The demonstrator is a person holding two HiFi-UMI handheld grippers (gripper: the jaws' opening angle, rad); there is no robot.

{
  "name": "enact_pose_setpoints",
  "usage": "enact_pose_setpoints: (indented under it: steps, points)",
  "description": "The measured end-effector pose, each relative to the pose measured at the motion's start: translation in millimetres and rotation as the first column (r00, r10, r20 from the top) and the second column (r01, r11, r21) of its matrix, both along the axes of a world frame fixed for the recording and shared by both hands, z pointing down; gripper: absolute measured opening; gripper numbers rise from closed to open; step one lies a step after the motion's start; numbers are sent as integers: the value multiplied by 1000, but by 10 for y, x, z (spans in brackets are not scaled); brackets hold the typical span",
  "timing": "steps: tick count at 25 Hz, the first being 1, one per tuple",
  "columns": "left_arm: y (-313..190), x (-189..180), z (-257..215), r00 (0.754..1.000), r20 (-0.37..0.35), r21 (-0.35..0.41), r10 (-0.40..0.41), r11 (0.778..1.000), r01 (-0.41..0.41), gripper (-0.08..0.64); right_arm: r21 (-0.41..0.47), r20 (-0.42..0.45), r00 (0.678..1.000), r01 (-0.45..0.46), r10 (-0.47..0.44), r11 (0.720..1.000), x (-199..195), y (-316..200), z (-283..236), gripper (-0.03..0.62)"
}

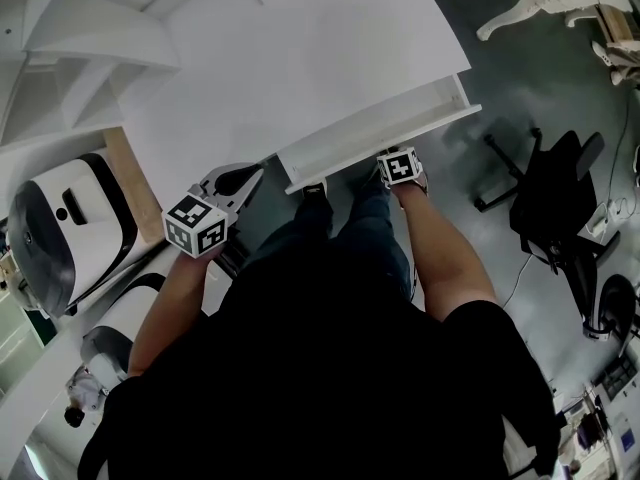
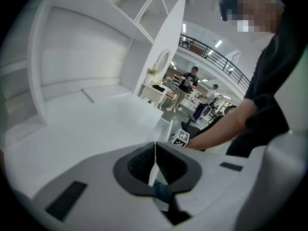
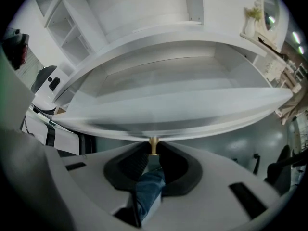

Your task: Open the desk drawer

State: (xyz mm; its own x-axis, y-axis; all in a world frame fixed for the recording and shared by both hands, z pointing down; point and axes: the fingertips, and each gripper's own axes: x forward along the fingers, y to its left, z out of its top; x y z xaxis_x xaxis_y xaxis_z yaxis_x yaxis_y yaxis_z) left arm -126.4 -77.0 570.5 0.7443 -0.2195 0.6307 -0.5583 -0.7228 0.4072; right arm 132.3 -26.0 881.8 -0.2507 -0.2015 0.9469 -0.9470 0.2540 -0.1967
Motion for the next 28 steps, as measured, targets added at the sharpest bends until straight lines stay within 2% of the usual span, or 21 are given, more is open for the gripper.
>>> enact_pose_setpoints:
  steps: [23, 28]
  points:
    - [179, 300, -44, 991, -2, 15, 132, 991, -132, 12, -32, 1, 997, -76, 76, 997, 196, 802, 5, 72]
    - [212, 384, -61, 987, -6, 17, 162, 987, -162, 12, -95, -7, 995, -102, 102, 990, 227, 1086, 29, 71]
